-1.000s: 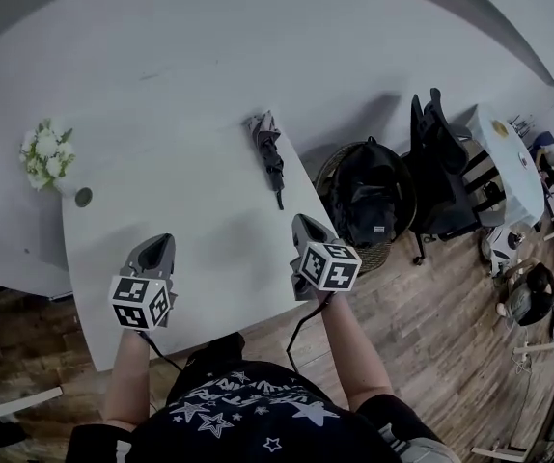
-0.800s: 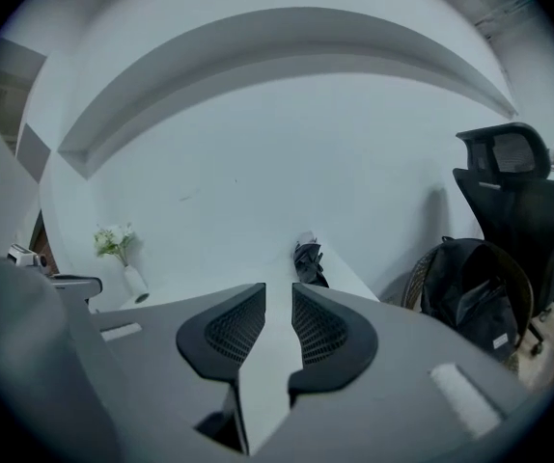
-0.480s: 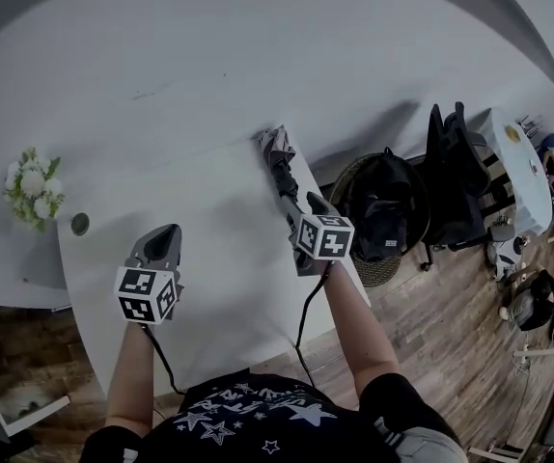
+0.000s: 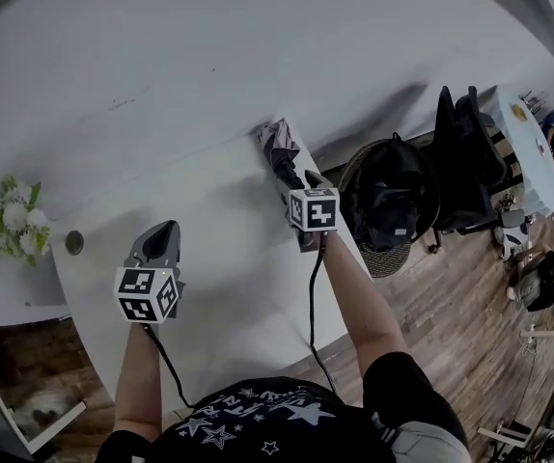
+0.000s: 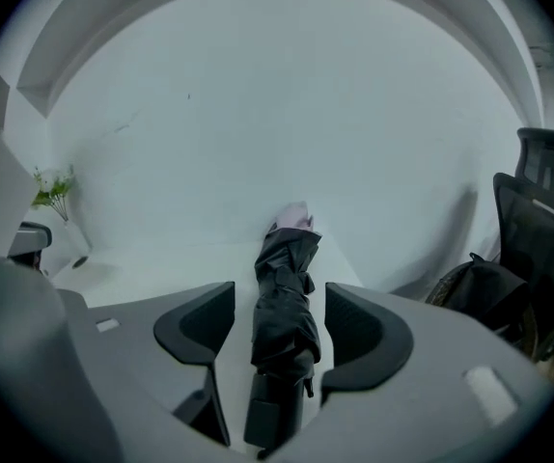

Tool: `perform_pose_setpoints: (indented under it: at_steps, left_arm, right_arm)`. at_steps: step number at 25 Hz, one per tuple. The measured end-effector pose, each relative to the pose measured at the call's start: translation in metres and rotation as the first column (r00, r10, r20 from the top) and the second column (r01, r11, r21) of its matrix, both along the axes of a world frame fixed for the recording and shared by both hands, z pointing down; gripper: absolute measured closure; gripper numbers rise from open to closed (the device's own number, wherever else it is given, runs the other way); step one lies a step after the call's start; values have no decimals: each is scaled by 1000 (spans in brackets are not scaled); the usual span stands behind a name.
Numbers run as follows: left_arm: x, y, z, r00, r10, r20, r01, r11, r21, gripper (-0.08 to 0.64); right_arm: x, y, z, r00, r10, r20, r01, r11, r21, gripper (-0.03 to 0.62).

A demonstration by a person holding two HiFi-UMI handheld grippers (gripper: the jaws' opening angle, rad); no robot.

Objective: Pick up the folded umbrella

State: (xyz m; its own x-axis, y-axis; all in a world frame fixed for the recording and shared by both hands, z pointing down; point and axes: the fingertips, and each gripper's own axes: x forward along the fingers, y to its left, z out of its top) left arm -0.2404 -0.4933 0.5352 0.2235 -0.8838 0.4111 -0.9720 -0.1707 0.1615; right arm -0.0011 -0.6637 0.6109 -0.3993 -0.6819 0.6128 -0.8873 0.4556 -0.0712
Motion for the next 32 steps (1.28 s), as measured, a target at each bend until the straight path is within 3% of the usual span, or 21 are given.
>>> perform_pose_setpoints:
  at_steps: [2, 10, 15, 20, 24, 32]
  left_arm:
    - [-1, -4, 4, 1000, -2, -6, 2, 1000, -6, 557]
    - [-2, -11, 22, 1000, -7, -18, 6, 999, -37, 557]
    - [-8, -12, 32, 998, -37, -46, 34, 997, -65, 557]
    - [-7, -12, 34, 996, -42, -78, 37, 997, -65, 557]
    - [-3, -7, 30, 993, -49, -103, 43, 997, -58, 557]
    - [5, 7, 19, 989, -31, -143, 24, 998, -54, 557]
  right_arm:
    - [-1, -6, 7, 999, -17, -36, 17, 1000, -2, 308]
    - [-8, -20, 41, 994, -55, -92, 47, 995, -92, 302]
    - [-13, -21, 52, 988, -67, -138, 49, 991, -127, 331]
    - [-15, -22, 57, 980, -81, -180, 57, 989, -134, 337]
    - [-13, -18, 54, 977, -92, -191, 66, 988, -136, 378]
    - [-10, 10, 21, 1000, -2, -12, 0, 994, -108, 387]
